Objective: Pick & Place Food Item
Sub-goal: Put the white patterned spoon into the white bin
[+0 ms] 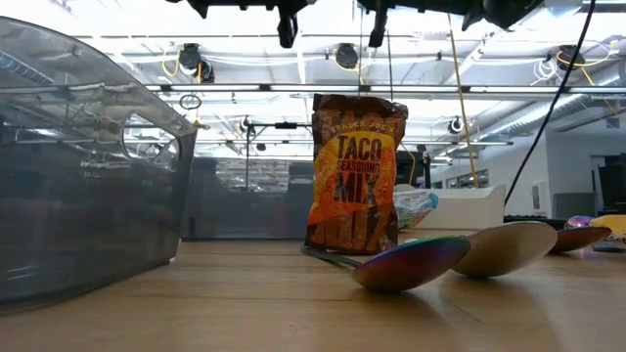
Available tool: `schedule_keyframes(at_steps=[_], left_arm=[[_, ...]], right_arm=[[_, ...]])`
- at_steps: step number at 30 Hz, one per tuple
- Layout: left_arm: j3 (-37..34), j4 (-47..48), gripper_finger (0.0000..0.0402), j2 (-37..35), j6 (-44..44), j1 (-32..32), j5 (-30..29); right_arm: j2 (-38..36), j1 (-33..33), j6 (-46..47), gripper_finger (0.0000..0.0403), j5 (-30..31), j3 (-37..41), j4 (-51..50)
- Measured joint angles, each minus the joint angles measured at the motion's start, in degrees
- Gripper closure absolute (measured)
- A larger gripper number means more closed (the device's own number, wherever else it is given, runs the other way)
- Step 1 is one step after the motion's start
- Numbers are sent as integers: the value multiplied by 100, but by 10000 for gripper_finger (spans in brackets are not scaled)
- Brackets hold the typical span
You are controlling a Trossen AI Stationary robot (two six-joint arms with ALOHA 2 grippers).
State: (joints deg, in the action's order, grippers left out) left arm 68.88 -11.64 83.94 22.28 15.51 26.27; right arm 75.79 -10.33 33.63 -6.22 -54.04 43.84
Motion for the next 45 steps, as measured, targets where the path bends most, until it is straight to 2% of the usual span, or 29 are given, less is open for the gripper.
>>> schedule_keyframes(at_steps=[5, 16, 23, 31, 37, 45], left_arm=[[-2, -3, 357, 0, -16, 0, -61], [-11, -510, 234, 0, 59, 44, -142], [-9, -553, 174, -16, 186, 156, 270], [0, -474, 161, -377, 247, 619, 675], [0, -340, 160, -659, 230, 994, 722], [1, -297, 160, -726, 376, 1196, 730]], right_arm=[[-4, -7, 0, 384, 9, 0, -65], [-138, -68, -134, 392, 52, -2, -406], [-692, -628, -177, 392, -8, 11, -1290], [-1615, -1450, -335, 392, -28, -87, -2631], [-1715, -2156, -1125, 392, -365, -1207, -4447], [-931, -3093, -2743, 392, -632, -3305, -6834]])
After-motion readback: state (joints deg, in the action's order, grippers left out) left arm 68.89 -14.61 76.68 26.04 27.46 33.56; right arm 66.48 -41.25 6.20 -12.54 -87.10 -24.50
